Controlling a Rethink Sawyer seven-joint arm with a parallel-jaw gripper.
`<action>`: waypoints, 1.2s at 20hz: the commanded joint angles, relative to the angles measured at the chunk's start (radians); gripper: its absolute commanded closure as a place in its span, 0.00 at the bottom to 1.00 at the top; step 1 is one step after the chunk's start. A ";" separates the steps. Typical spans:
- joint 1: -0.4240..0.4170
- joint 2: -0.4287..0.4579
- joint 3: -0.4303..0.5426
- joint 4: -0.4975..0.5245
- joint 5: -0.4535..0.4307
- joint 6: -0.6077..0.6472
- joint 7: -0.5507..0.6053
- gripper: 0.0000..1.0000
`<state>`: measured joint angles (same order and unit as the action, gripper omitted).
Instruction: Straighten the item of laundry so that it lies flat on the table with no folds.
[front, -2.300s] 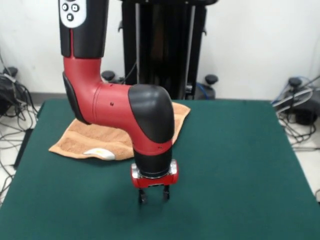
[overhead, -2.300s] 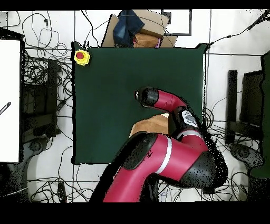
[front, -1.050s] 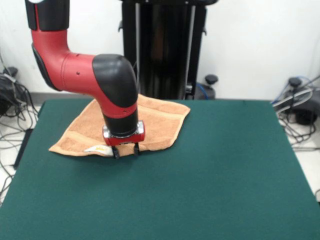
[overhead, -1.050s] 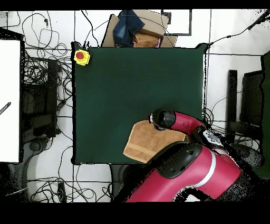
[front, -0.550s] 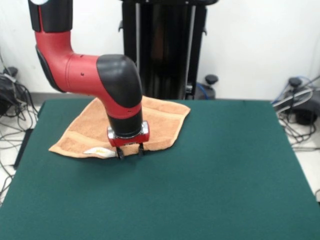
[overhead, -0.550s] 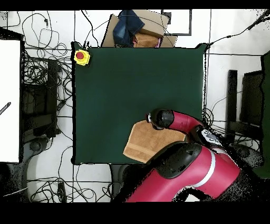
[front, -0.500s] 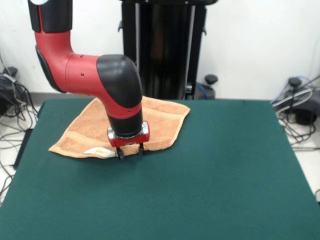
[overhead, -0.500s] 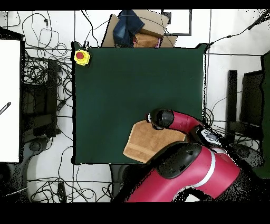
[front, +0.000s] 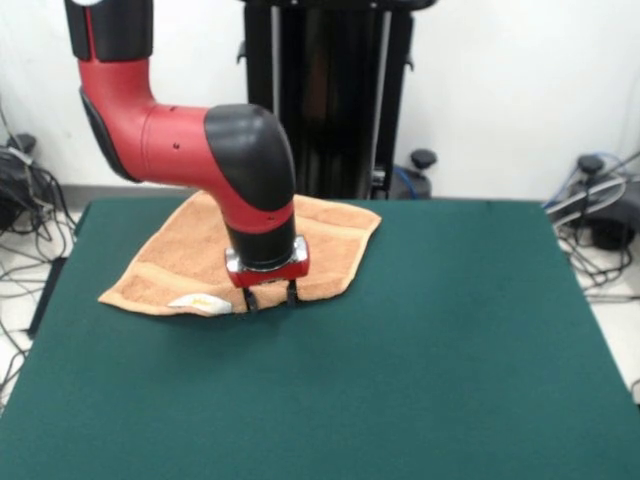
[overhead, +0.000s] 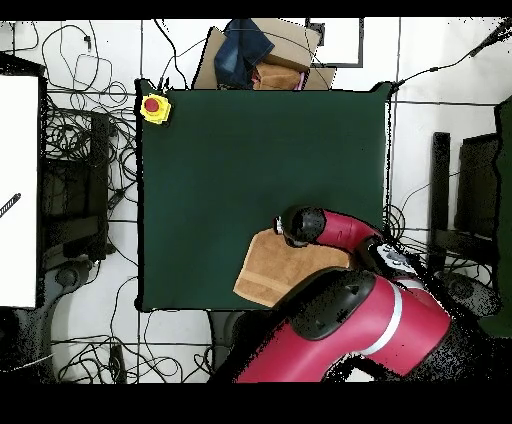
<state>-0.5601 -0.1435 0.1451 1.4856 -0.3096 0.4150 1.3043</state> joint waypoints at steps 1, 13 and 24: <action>0.060 -0.001 -0.022 0.089 -0.040 0.160 0.049 0.00; 0.074 0.023 -0.072 0.108 -0.051 0.225 0.053 0.00; 0.050 0.043 -0.072 0.089 -0.072 0.200 0.030 0.00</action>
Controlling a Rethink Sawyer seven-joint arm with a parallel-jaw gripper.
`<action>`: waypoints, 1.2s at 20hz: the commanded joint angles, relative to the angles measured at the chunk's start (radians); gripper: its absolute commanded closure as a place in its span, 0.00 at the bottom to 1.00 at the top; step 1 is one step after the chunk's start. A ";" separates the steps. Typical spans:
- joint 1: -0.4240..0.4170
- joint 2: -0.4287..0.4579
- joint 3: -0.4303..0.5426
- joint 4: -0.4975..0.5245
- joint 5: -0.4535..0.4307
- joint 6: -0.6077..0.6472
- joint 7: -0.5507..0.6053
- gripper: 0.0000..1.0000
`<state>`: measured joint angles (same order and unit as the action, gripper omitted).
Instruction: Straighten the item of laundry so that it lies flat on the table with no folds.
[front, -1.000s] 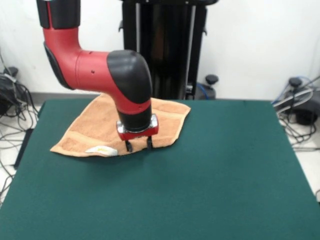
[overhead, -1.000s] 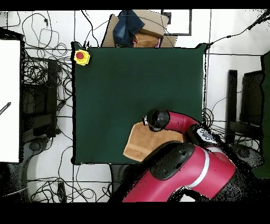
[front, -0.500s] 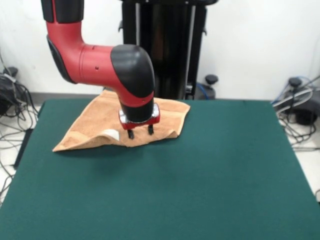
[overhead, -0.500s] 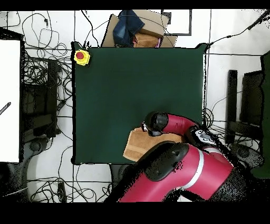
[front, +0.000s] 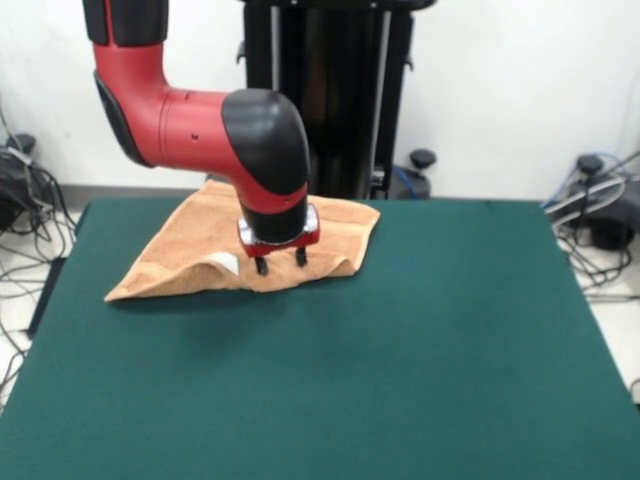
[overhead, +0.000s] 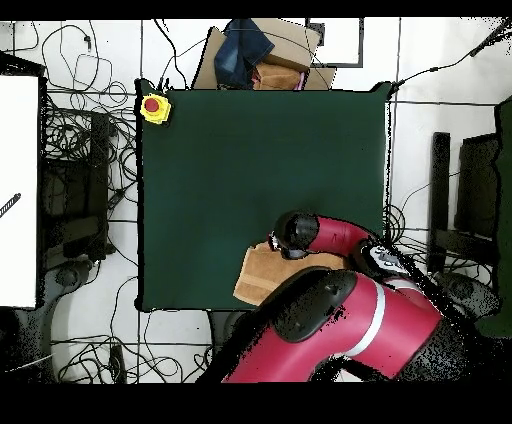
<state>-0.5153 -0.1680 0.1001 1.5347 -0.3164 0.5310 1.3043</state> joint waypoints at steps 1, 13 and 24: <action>0.008 0.072 -0.024 0.031 -0.062 0.086 0.032 0.00; 0.000 -0.091 -0.077 0.214 -0.074 0.290 -0.009 0.00; -0.077 0.017 -0.031 0.207 -0.117 -0.095 0.171 0.00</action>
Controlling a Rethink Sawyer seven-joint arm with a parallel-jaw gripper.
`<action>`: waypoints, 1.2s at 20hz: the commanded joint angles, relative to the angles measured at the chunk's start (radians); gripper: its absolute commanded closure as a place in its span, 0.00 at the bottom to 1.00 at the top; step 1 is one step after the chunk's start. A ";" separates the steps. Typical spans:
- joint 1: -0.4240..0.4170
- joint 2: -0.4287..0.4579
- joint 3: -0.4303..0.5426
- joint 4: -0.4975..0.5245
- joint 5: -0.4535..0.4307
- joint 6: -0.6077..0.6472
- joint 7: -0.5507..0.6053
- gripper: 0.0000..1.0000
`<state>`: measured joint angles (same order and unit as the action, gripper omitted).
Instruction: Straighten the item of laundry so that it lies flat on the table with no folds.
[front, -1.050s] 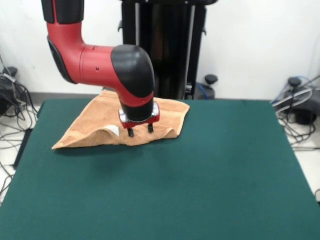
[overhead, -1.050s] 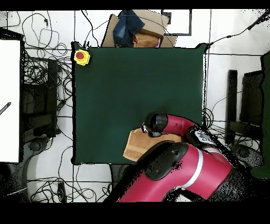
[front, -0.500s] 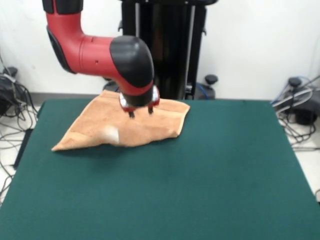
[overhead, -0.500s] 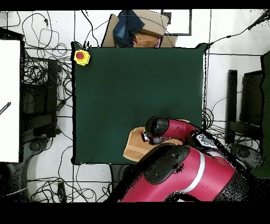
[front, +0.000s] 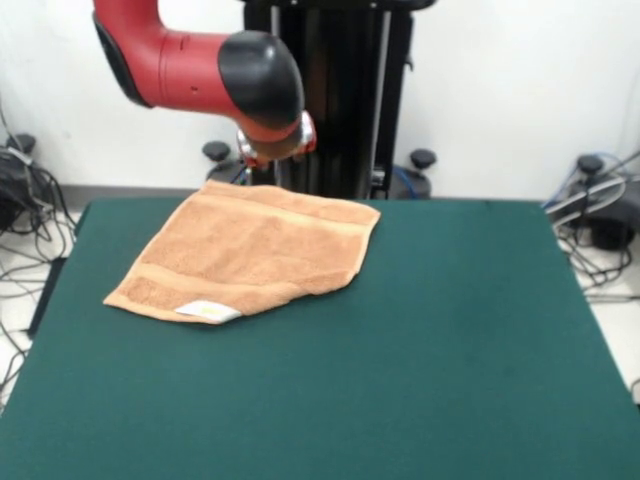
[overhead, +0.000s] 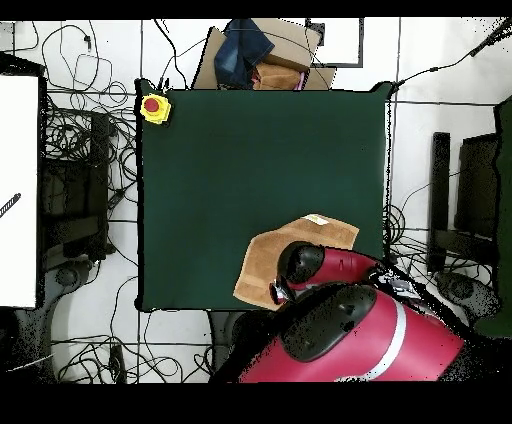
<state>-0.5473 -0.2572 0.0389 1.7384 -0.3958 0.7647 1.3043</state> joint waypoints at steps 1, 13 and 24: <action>0.010 0.124 -0.013 -0.049 -0.069 -0.470 0.263 0.00; 0.103 0.174 0.002 -0.118 0.201 -0.774 0.324 0.00; 0.035 0.038 0.075 -0.033 0.256 -0.601 0.199 0.00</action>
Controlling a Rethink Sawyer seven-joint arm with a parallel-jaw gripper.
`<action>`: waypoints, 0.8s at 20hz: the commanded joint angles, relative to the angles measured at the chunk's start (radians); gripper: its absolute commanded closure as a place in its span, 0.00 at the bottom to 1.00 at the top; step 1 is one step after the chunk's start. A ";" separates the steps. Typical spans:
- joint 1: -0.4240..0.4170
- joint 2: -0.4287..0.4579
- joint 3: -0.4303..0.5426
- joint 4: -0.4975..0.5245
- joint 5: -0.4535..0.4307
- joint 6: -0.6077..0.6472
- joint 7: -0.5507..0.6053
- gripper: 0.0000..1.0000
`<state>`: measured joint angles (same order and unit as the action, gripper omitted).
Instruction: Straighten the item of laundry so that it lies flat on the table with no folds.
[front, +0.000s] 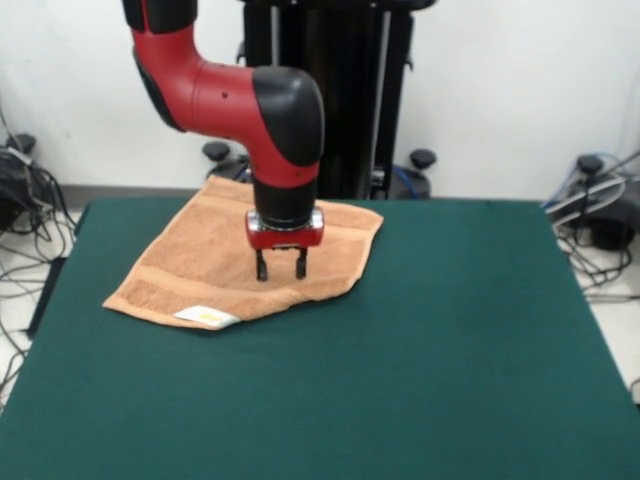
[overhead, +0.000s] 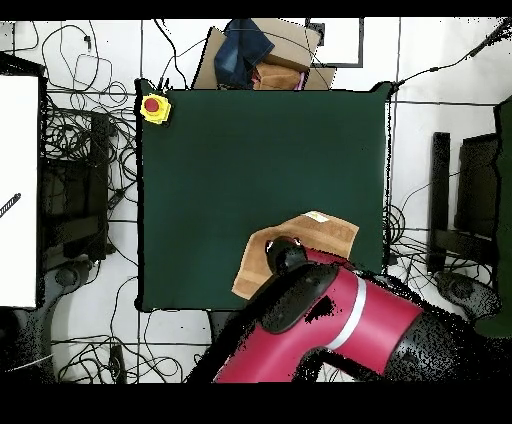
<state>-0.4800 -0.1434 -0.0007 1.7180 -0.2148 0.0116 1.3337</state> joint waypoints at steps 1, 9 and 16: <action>-0.041 -0.096 0.124 -0.007 0.077 0.189 0.158 0.00; -0.040 -0.378 0.149 0.101 0.113 0.512 0.124 0.00; 0.015 -0.331 0.137 0.019 0.118 0.428 0.185 0.00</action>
<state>-0.5277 -0.4544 0.0306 1.7605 -0.1549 0.4586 1.3337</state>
